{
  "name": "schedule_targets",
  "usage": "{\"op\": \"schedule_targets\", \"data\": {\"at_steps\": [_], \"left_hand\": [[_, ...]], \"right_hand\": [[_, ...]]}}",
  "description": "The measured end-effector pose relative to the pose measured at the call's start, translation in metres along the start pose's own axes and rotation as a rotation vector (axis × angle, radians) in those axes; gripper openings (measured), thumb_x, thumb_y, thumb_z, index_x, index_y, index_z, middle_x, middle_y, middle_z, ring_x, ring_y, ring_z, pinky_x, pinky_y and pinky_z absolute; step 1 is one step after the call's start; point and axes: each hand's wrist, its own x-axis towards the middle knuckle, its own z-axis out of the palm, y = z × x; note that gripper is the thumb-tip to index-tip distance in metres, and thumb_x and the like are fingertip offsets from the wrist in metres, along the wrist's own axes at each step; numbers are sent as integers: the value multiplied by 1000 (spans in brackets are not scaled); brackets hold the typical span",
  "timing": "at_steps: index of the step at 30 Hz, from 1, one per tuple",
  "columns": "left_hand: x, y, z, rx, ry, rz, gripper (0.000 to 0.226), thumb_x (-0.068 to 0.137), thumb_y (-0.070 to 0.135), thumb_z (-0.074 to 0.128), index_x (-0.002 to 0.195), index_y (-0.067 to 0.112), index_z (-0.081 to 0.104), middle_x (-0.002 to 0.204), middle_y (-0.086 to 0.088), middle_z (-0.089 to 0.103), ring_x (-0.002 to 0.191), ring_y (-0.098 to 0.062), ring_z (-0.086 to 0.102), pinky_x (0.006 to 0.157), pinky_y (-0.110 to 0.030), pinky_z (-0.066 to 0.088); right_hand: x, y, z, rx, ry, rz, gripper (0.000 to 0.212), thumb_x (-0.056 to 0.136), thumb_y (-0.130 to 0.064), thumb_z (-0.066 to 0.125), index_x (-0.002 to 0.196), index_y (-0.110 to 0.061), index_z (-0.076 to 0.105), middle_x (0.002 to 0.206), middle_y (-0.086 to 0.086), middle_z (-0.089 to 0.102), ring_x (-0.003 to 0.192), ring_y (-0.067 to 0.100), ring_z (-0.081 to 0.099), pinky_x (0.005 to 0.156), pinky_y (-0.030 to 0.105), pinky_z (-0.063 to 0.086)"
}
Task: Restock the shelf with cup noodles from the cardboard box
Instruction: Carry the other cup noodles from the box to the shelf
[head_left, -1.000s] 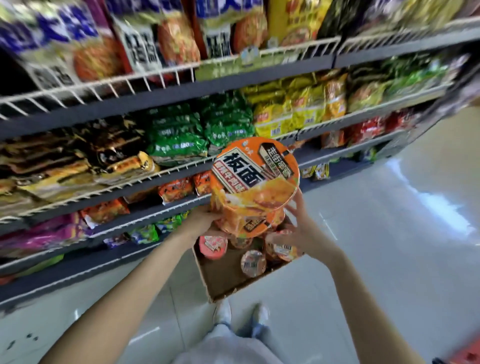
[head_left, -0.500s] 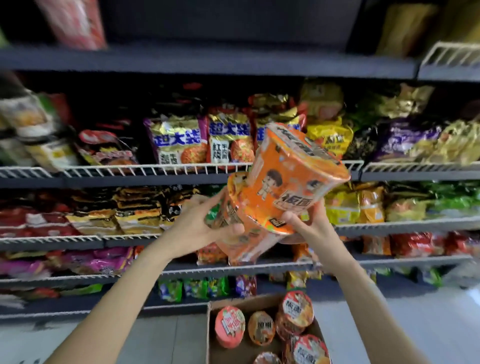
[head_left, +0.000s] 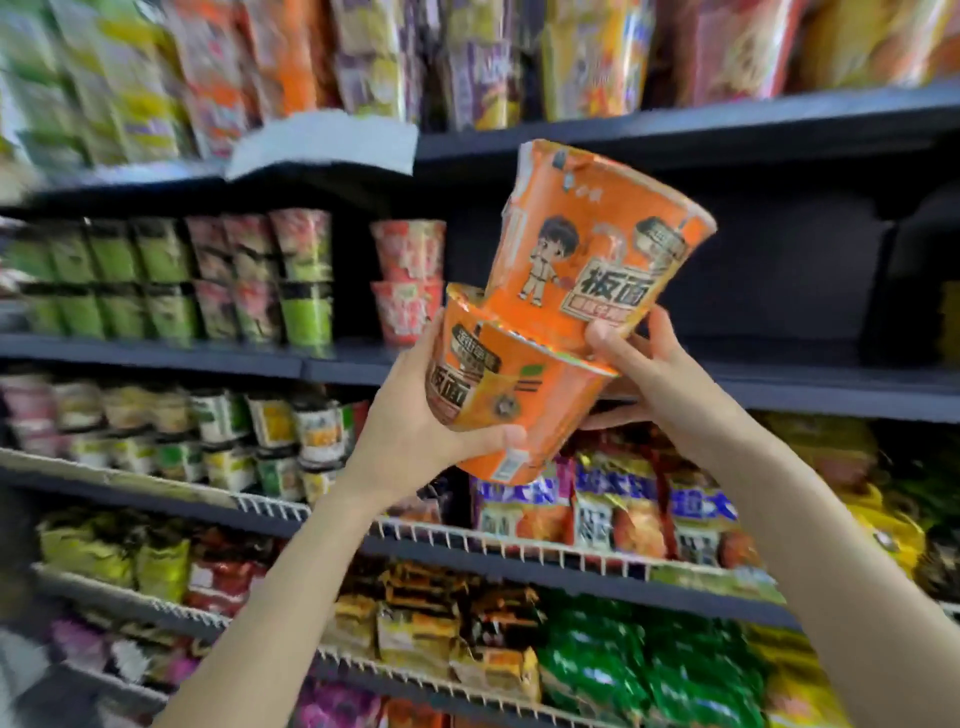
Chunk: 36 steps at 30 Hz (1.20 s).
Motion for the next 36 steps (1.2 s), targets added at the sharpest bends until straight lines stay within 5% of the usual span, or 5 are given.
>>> {"op": "schedule_targets", "data": {"at_steps": [4,9,20,26,36], "left_hand": [[45,-18,-15,-2,68,79,83,46,60,82,112,72,32,116,35,56,111,8,54,94,-21,45],[91,-70,-15,11,41,-16,99,44,63,82,125,56,25,108,32,52,100,11,52,87,-13,38],[216,-172,-8,46,-178,-132,93,35,78,75,118,46,49,127,5,56,123,-13,48,104,-42,41],[265,-205,-9,-28,-315,-194,83,65,33,84,135,24,42,131,2,55,109,-6,49,89,-21,38],[306,-269,-25,25,-343,-258,71,68,29,82,130,21,49,129,3,56,114,-11,52,94,-23,38]], "right_hand": [[55,-15,13,-69,-17,-39,80,64,-55,68,133,-30,36,118,0,62,85,19,72,67,43,60],[109,-6,24,-226,45,-29,79,64,-55,69,133,-33,37,117,-3,60,85,18,72,64,39,60],[226,34,21,-381,180,129,84,76,-54,69,143,-26,27,117,4,61,85,22,70,65,36,60],[289,58,23,-443,206,171,89,75,-53,70,145,-29,20,128,10,56,90,28,69,65,40,61],[355,85,53,-557,187,223,89,73,-58,69,142,-26,23,133,8,51,104,30,63,69,43,61]]}}
